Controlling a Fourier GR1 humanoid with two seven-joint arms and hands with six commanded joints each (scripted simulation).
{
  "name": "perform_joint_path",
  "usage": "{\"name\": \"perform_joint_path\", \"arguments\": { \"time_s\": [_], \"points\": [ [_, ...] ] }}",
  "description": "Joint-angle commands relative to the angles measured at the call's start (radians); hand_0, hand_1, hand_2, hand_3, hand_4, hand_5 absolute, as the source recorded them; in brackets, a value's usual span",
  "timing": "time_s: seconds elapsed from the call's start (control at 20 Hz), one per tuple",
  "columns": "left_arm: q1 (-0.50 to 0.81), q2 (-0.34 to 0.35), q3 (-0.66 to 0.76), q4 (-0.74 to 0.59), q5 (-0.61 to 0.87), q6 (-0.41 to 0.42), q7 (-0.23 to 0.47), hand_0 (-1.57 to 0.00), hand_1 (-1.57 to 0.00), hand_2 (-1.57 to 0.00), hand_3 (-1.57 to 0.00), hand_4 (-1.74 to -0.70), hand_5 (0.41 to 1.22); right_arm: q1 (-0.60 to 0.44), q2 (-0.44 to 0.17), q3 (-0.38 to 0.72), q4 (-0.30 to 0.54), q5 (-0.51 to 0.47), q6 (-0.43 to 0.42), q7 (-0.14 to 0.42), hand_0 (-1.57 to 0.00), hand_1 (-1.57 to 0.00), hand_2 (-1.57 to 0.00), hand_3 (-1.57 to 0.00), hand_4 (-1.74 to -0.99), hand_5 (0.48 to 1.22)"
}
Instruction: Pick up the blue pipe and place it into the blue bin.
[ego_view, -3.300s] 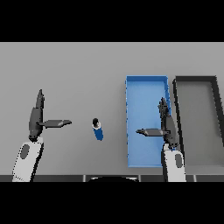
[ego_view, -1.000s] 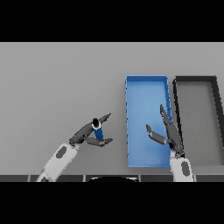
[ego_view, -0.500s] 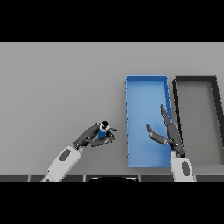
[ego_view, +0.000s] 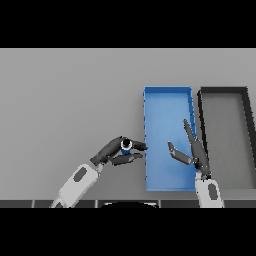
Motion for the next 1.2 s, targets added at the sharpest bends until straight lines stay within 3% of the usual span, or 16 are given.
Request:
{"name": "perform_joint_path", "arguments": {
  "time_s": [0.0,0.4,0.7,0.8,0.85,0.95,1.15],
  "points": [
    [-0.008,0.003,0.003,-0.017,0.003,-0.001,0.020,-1.54,-1.55,-1.55,-1.45,-1.72,1.212,-0.001,-0.004,-0.003,0.005,0.004,-0.001,-0.008,0.00,0.00,0.00,0.00,-1.278,0.678],
    [-0.026,-0.006,-0.004,-0.111,0.008,-0.025,0.149,-1.57,-1.57,-1.57,-1.44,-1.73,1.219,-0.005,-0.002,-0.003,0.018,-0.011,0.015,-0.033,0.00,0.00,0.00,0.00,-1.271,0.688],
    [-0.013,-0.013,0.006,-0.102,-0.019,-0.031,0.163,-1.57,-1.57,-1.57,-1.44,-1.73,1.220,-0.056,-0.031,-0.012,0.068,-0.035,0.062,-0.043,0.00,0.00,0.00,0.00,-1.243,0.687],
    [-0.004,-0.014,0.007,-0.116,-0.017,-0.039,0.156,-1.57,-1.57,-1.57,-1.44,-1.73,1.220,-0.064,-0.035,-0.016,0.073,-0.047,0.074,-0.081,0.00,0.00,0.00,0.00,-1.213,0.684],
    [0.000,-0.006,0.013,-0.120,-0.012,-0.049,0.150,-1.57,-1.57,-1.57,-1.44,-1.73,1.220,-0.071,-0.037,-0.027,0.061,-0.106,0.114,-0.099,0.00,0.00,0.00,0.00,-1.215,0.669],
    [-0.007,-0.013,0.016,-0.111,-0.021,-0.056,0.149,-1.57,-1.57,-1.57,-1.44,-1.73,1.221,-0.084,-0.066,-0.046,0.015,-0.246,0.222,-0.081,0.00,0.00,0.00,0.00,-1.231,0.620],
    [-0.013,-0.023,0.025,-0.103,-0.027,-0.067,0.151,-1.57,-1.57,-1.57,-1.44,-1.73,1.221,-0.136,-0.137,-0.033,-0.113,-0.491,0.363,0.068,0.00,0.00,0.00,0.00,-1.292,0.525]
  ]
}}
